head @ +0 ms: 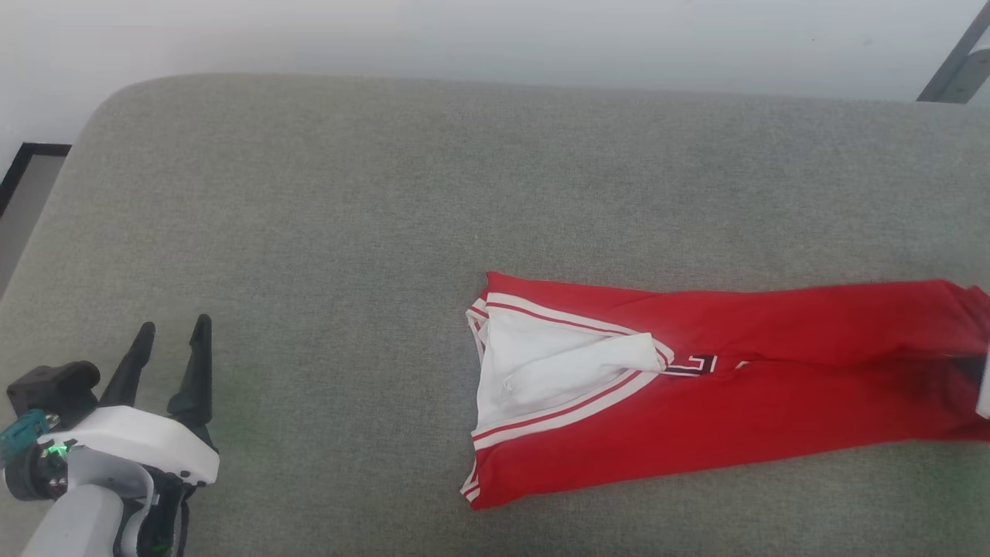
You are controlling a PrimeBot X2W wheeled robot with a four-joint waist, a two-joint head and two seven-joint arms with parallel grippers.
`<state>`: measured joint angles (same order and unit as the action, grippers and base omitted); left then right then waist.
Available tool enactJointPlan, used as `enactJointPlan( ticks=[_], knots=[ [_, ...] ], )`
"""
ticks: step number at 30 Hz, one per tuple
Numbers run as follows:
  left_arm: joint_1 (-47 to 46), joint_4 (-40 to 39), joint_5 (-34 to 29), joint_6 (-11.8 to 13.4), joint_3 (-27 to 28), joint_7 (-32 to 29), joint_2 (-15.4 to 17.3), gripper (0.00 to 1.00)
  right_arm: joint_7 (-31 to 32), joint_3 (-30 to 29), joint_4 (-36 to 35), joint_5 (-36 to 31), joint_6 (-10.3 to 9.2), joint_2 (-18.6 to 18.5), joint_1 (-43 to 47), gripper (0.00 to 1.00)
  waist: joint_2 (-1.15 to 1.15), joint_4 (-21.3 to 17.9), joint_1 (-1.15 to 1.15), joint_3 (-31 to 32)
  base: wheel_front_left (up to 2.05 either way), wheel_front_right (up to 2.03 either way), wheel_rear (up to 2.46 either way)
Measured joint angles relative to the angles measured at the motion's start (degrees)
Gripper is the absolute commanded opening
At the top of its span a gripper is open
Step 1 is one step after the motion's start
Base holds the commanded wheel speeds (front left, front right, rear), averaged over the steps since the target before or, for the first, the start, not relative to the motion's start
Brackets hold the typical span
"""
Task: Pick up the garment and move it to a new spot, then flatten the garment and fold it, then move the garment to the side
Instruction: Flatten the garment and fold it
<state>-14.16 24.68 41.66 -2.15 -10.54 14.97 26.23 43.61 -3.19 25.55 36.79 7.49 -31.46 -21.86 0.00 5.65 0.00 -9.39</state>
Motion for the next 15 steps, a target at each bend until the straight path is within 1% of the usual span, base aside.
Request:
enactJointPlan(
  ticks=[1, 2, 8, 11, 15],
  knots=[
    [0.0, 0.1, -0.3, -0.2, 0.2, 0.0, -0.2, 1.00, 0.7, 0.6, -1.6, 0.5, 0.00, 0.0, 0.3, 0.00, 0.00, -0.1, 0.00, 0.1, 0.00, 0.00, 0.00],
    [0.0, 0.1, -0.3, -0.2, 0.2, 0.0, -0.2, 1.00, 0.7, 0.6, -1.6, 0.5, 0.00, 0.0, 0.3, 0.00, 0.00, -0.1, 0.00, 0.1, 0.00, 0.00, 0.00],
    [0.0, 0.7, -1.7, -0.7, 0.6, 0.0, -1.0, 1.00, 4.8, 4.8, -13.8, 4.9, -0.01, 2.3, 2.5, 0.00, 0.00, 0.2, 0.00, 0.8, 0.00, 0.00, 0.00],
    [0.0, 0.8, -2.3, -1.2, 0.3, 0.0, -1.4, 1.00, 6.4, 7.9, -19.1, 5.5, -0.01, 4.8, 2.9, 0.00, 0.00, 1.0, 0.00, 1.1, 0.00, 0.00, 0.00],
    [-0.3, 1.3, -2.4, -1.6, -0.3, 0.0, -2.0, 1.00, 7.6, 12.8, -22.2, 4.9, -0.01, 8.8, 2.5, 0.00, 0.00, 2.3, 0.00, 1.4, 0.00, 0.00, 0.00]
  ],
)
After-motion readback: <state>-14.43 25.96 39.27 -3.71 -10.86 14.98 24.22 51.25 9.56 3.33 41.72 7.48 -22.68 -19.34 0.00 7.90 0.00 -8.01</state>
